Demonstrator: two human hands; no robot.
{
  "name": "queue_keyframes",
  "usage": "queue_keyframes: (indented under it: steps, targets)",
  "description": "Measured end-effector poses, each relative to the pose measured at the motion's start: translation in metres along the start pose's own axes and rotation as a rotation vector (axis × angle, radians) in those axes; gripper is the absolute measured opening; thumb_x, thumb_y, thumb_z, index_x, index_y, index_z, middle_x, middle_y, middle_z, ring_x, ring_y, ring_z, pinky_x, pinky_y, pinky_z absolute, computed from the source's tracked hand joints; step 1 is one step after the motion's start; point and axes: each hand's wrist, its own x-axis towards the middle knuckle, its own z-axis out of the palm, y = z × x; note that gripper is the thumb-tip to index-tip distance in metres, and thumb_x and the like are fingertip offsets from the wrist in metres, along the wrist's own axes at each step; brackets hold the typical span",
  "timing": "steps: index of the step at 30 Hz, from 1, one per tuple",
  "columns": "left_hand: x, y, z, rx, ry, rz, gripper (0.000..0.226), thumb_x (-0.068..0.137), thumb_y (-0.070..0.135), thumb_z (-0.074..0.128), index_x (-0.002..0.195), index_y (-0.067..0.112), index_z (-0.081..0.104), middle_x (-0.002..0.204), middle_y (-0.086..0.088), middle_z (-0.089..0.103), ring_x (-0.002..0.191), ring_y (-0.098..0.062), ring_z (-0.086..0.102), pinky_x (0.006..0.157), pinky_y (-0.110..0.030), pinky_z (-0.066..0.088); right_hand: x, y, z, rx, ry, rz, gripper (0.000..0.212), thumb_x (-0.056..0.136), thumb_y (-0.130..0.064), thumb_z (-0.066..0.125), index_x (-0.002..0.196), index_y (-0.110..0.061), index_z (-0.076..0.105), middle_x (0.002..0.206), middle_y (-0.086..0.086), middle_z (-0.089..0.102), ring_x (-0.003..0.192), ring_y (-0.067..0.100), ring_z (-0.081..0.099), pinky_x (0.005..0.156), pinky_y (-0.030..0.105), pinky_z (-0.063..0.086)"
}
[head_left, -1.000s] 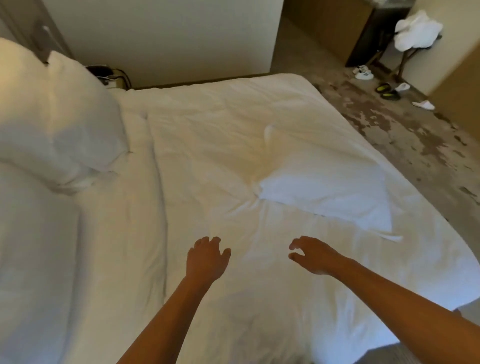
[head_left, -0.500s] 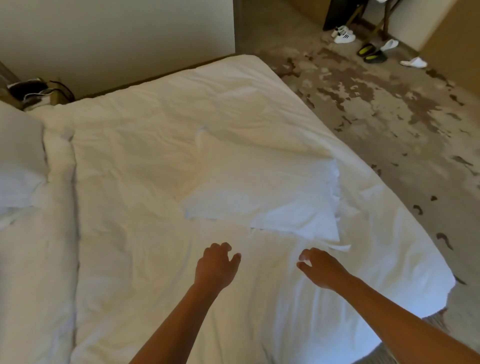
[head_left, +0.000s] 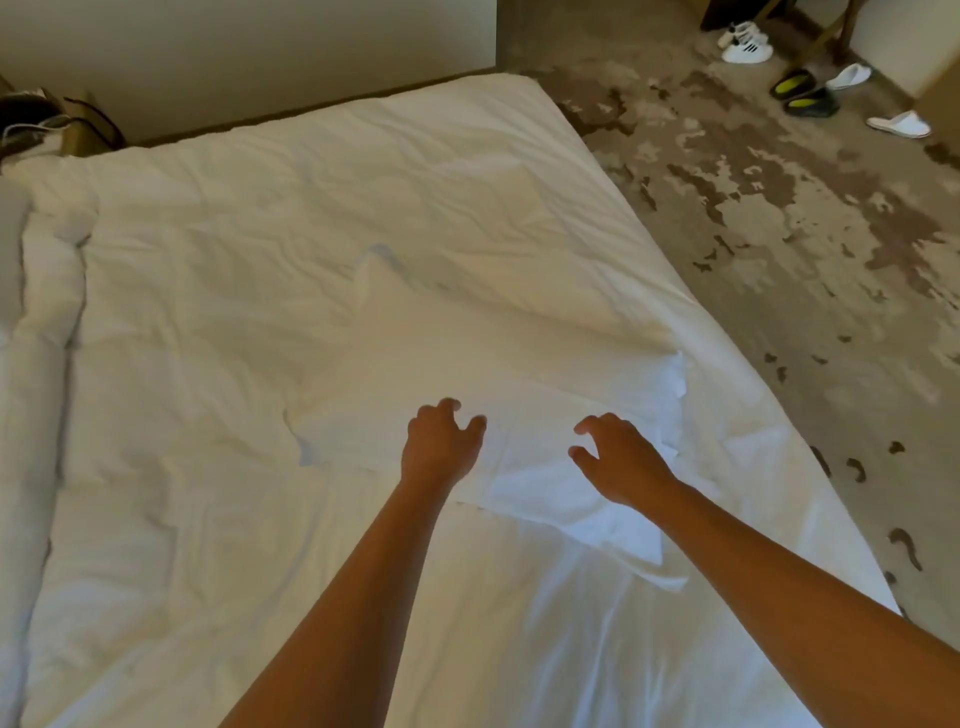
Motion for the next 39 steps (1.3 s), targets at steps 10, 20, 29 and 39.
queue_keyframes:
  steps: [10, 20, 29, 39]
  targets:
    - [0.125, 0.000, 0.062, 0.332, -0.060, 0.072, 0.065, 0.096, 0.059, 0.048, 0.156, 0.041, 0.029, 0.172, -0.002, -0.011, 0.158, -0.029, -0.011, 0.120, -0.067, 0.016, 0.169, 0.023, -0.002, 0.020, 0.117, -0.015, 0.061, 0.105, -0.051, 0.045, 0.157, -0.019, 0.038, 0.161, 0.011, 0.040, 0.146, 0.034, 0.040, 0.115, 0.048, 0.040]
    - [0.156, -0.074, 0.101, 0.491, -0.081, 0.103, 0.072, 0.094, 0.068, 0.041, 0.157, 0.047, 0.014, 0.170, 0.004, -0.022, 0.157, -0.023, -0.020, 0.117, -0.073, 0.009, 0.295, 0.046, 0.006, -0.031, 0.143, 0.145, 0.092, 0.089, -0.085, 0.029, 0.156, -0.023, 0.032, 0.152, 0.014, 0.049, 0.129, 0.041, 0.057, 0.099, 0.052, 0.051]
    - [0.137, -0.089, 0.093, 0.492, -0.138, 0.088, 0.069, 0.092, 0.061, 0.055, 0.152, 0.048, 0.024, 0.170, 0.005, -0.018, 0.158, -0.024, -0.014, 0.117, -0.071, 0.020, 0.272, 0.031, 0.027, -0.053, -0.045, 0.212, 0.133, 0.050, -0.113, 0.006, 0.149, -0.032, 0.043, 0.142, 0.013, 0.062, 0.125, 0.038, 0.061, 0.092, 0.051, 0.045]
    - [0.069, -0.060, 0.025, 0.362, -0.016, 0.117, 0.059, 0.091, 0.056, 0.057, 0.138, 0.023, 0.044, 0.133, -0.005, 0.054, 0.117, -0.027, 0.059, 0.091, -0.042, 0.054, 0.138, -0.002, 0.034, -0.008, 0.241, 0.131, 0.103, 0.070, -0.104, 0.021, 0.119, -0.027, 0.067, 0.111, 0.006, 0.076, 0.104, 0.033, 0.071, 0.081, 0.041, 0.050]
